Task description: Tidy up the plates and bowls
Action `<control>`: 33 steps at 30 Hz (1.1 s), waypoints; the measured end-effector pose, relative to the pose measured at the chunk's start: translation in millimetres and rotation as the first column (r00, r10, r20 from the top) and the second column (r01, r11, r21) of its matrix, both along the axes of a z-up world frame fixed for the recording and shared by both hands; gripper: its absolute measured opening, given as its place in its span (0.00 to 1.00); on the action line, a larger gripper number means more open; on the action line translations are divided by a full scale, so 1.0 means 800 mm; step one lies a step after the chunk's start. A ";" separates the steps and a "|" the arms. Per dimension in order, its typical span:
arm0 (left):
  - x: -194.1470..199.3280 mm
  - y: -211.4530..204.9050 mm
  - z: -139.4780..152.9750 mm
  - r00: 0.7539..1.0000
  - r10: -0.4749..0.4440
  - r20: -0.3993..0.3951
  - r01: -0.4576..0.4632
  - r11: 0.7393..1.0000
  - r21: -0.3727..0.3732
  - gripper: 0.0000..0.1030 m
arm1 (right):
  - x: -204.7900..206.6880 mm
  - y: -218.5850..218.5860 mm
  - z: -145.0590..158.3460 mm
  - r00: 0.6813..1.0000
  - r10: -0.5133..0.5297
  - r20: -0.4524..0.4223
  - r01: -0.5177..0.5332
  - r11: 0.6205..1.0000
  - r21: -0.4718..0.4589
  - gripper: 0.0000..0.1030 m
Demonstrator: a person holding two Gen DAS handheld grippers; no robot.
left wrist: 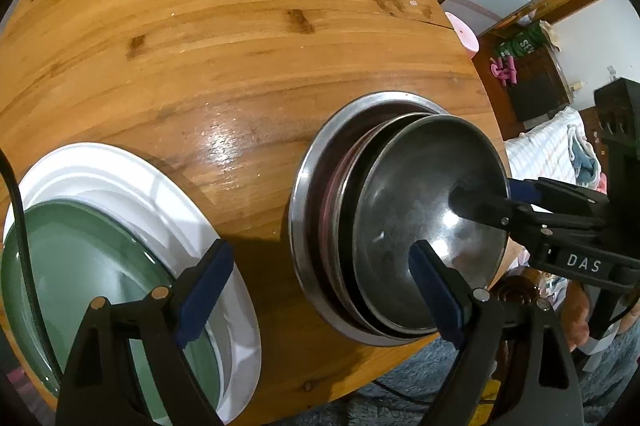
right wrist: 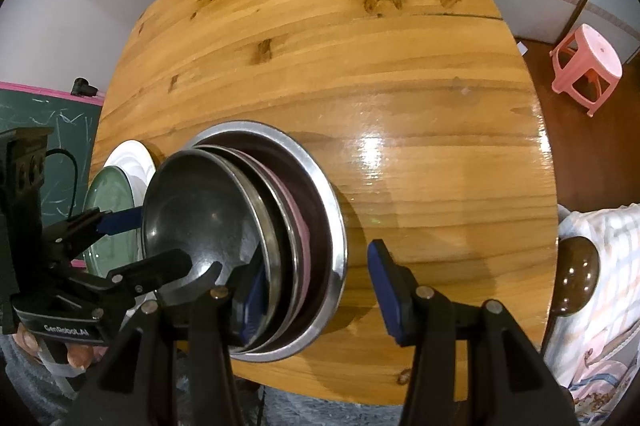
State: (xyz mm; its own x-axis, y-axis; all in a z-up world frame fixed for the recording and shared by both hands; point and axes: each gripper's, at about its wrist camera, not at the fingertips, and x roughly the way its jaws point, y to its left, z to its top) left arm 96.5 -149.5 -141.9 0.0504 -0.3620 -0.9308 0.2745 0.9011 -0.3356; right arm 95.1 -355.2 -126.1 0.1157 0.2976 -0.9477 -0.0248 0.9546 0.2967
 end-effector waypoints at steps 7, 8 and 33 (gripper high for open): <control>0.002 -0.005 -0.003 0.999 -0.025 -0.023 0.024 0.999 -0.024 0.69 | 0.002 -0.004 -0.006 0.999 -0.007 -0.033 0.008 1.000 0.022 0.47; 0.003 -0.007 -0.004 0.999 -0.027 -0.031 0.026 0.999 -0.030 0.66 | 0.002 -0.004 -0.006 0.999 -0.008 -0.040 0.009 1.000 0.019 0.46; 0.008 -0.011 0.000 0.995 -0.063 -0.074 0.064 0.998 0.003 0.41 | 0.003 0.002 -0.002 0.998 0.021 -0.063 -0.021 1.000 0.009 0.28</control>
